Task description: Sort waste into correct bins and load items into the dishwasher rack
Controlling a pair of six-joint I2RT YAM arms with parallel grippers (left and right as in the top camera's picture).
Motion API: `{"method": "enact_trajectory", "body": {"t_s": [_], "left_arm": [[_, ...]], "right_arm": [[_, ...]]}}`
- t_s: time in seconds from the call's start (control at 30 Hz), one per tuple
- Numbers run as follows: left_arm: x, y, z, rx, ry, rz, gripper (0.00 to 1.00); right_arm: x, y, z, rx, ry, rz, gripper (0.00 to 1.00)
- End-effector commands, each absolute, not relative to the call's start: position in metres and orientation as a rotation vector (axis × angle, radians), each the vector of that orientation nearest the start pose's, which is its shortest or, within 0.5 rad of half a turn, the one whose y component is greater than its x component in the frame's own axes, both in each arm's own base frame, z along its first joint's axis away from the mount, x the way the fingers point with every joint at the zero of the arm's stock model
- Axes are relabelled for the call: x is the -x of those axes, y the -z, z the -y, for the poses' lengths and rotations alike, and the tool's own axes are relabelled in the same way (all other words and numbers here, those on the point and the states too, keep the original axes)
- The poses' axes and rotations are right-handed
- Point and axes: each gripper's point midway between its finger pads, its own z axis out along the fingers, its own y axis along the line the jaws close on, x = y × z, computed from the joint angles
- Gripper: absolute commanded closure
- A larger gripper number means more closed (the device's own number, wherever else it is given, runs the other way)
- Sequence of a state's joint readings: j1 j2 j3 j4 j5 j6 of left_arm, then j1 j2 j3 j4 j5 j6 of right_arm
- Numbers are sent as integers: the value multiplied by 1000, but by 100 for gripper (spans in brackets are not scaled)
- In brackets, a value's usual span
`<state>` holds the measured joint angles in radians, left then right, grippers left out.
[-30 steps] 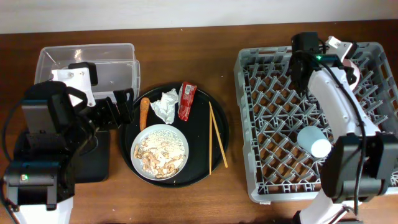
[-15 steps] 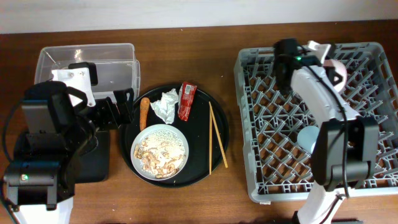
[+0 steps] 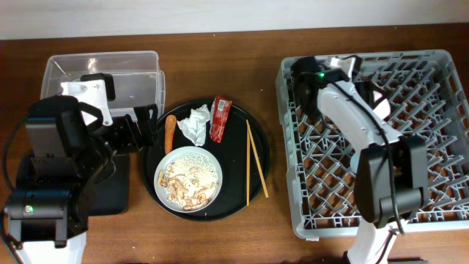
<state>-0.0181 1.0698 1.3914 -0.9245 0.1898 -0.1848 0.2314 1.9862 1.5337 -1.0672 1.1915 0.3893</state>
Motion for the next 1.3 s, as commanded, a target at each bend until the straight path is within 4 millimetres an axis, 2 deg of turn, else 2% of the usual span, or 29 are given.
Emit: {"method": "enact_trajectory", "body": {"t_s": [0.0,0.03,0.1,0.23,0.3,0.37,0.43,0.5,0.53,0.67,0.83,0.93,1.0,1.07,1.17,1.2,1.27], "left_arm": [[-306,-344,35,92,315,-2169,1],[-306,-344,35,92,315,-2169,1],[-306,-344,35,92,315,-2169,1],[-306,-344,35,92,315,-2169,1],[-306,-344,35,92,315,-2169,1],[-306,-344,35,92,315,-2169,1],[-306,-344,35,92,315,-2169,1],[-306,-344,35,92,315,-2169,1],[-306,-344,35,92,315,-2170,0],[-306,-344,35,92,315,-2170,1],[-306,-344,35,92,315,-2169,1],[-306,-344,35,92,315,-2169,1],[-306,-344,35,92,315,-2169,1],[-306,-344,35,92,315,-2169,1],[-306,-344,35,92,315,-2169,1],[-306,-344,35,92,315,-2169,1],[-306,-344,35,92,315,-2169,1]], "right_arm": [[-404,-174,44,-241,1264,-2403,31],[-400,-182,27,-231,1134,-2448,28],[-396,-189,9,-200,1012,-2485,25],[-380,-192,-60,42,586,-2636,26],[-365,-186,-109,170,289,-2719,35],[-345,-174,-160,298,14,-2800,48],[-333,-161,-181,371,-50,-2846,59],[-326,-147,-188,415,-34,-2880,60],[-317,-128,-193,458,-4,-2929,60],[-305,-93,-197,518,47,-3017,59],[-294,-57,-206,545,6,-3134,59],[-282,-31,-214,625,-64,-3226,60],[-279,-19,-212,625,-41,-3262,62],[-279,-12,-209,579,-25,-3289,69],[-282,-11,-205,548,-26,-3298,71],[-282,-11,-204,541,-30,-3301,75],[-282,-11,-202,534,-31,-3306,92]]}}
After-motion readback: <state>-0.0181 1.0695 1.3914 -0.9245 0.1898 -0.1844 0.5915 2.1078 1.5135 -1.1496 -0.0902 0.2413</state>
